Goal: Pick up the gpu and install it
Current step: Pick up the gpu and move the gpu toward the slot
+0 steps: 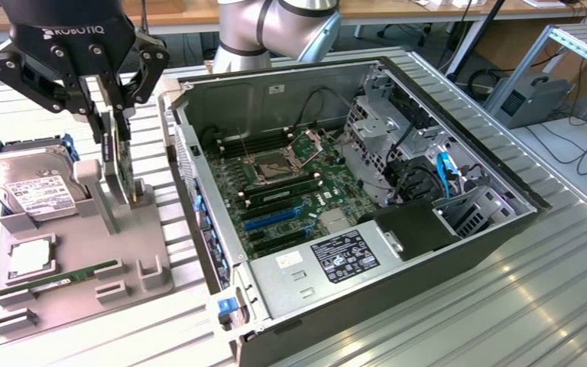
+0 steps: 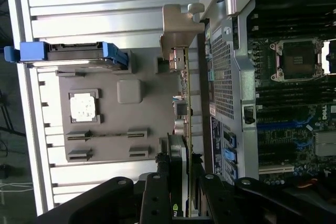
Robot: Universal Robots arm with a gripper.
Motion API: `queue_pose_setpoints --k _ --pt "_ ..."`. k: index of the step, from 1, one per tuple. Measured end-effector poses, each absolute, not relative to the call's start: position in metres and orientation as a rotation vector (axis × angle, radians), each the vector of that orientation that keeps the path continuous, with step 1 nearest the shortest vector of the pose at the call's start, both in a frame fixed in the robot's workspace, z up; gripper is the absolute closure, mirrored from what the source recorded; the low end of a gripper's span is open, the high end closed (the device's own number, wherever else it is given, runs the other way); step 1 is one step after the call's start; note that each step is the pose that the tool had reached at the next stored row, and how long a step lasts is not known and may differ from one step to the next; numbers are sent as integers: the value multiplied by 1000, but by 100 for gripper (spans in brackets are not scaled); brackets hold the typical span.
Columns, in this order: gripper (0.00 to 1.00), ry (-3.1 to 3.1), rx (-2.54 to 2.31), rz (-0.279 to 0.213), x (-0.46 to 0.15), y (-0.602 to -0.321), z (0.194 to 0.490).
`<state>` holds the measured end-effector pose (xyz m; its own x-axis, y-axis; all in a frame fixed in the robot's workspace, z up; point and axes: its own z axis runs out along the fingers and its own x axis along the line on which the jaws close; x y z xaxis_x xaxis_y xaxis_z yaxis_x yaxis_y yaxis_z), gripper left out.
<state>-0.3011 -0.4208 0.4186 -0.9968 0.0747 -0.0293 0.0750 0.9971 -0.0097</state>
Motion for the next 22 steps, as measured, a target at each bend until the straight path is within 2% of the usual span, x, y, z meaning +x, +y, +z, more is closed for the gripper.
queue_pose_setpoints --k 22 --pt "73 3110 117 -17 -301 -421 446"
